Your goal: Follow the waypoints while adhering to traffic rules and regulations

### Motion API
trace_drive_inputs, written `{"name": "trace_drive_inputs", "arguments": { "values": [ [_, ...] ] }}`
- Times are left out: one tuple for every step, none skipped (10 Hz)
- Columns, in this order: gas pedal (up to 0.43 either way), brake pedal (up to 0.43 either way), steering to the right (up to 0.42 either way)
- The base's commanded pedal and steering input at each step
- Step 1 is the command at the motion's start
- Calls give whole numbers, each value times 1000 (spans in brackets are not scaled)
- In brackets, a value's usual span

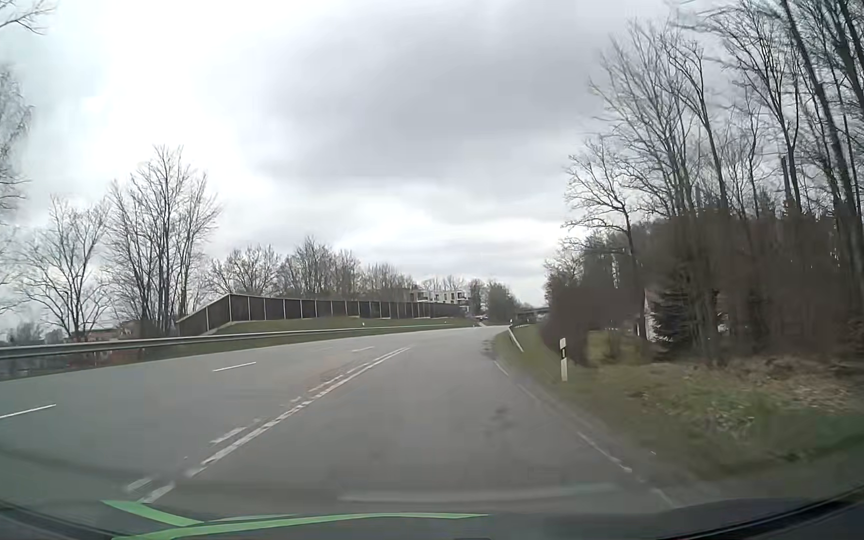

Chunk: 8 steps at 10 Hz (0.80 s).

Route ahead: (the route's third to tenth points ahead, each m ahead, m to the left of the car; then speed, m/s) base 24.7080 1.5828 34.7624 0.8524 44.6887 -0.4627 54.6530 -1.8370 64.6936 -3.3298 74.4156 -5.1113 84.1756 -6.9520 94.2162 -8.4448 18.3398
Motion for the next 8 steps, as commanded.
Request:
{"name": "trace_drive_inputs", "arguments": {
  "values": [
    [138,0,11],
    [138,0,11],
    [130,0,11],
    [130,0,11],
    [130,0,11],
    [118,0,11],
    [110,0,11],
    [110,0,11]
  ]
}}
